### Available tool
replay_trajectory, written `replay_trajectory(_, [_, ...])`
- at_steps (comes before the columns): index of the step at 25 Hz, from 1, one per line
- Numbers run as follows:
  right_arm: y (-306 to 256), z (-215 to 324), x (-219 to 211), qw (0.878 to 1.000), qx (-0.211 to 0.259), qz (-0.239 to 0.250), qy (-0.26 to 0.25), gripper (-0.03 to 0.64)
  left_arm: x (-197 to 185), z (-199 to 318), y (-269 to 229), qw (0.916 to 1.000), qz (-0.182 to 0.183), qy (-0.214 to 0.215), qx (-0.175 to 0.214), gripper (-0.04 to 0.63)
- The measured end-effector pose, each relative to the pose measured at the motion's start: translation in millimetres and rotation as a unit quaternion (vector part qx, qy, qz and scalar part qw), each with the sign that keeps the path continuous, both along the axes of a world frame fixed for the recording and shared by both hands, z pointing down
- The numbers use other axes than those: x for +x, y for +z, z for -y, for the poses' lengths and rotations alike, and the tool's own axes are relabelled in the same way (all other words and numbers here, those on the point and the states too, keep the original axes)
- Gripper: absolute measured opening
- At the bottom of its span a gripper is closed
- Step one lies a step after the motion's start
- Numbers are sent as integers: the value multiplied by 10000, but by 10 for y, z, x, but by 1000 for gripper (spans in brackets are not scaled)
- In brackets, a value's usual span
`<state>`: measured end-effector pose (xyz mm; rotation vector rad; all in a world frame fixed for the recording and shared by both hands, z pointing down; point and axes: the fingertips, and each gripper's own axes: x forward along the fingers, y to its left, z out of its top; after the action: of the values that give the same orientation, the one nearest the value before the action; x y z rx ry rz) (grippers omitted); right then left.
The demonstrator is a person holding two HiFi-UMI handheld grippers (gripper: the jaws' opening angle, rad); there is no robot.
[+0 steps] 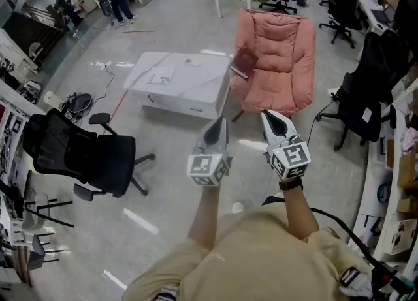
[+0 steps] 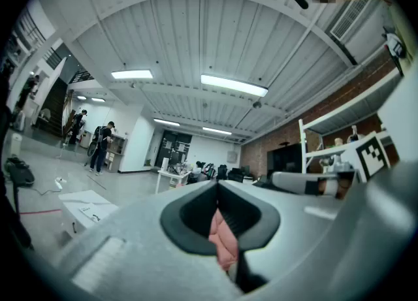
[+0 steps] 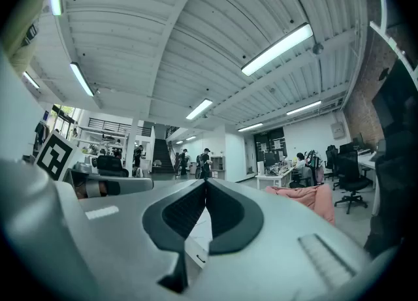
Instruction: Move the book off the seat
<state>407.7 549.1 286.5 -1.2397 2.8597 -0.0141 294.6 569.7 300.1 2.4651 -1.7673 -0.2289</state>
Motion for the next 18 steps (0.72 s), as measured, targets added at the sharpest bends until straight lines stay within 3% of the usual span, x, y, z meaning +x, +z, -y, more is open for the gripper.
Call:
replay_trajectory(9, [96,422,-19,9997,-115,-62,-225,8,255,477,118,9993,-297,190,-135,3])
replay_trajectory(14, [166,992,141,9922,-1048,527,-418,8,442,935,-43,9991,-332,168,-199,3])
replay_trajectory(18, [63,1450,337,9895,-1185,619,-552,8,616,1337,-179,9996,-206,22,-171,3])
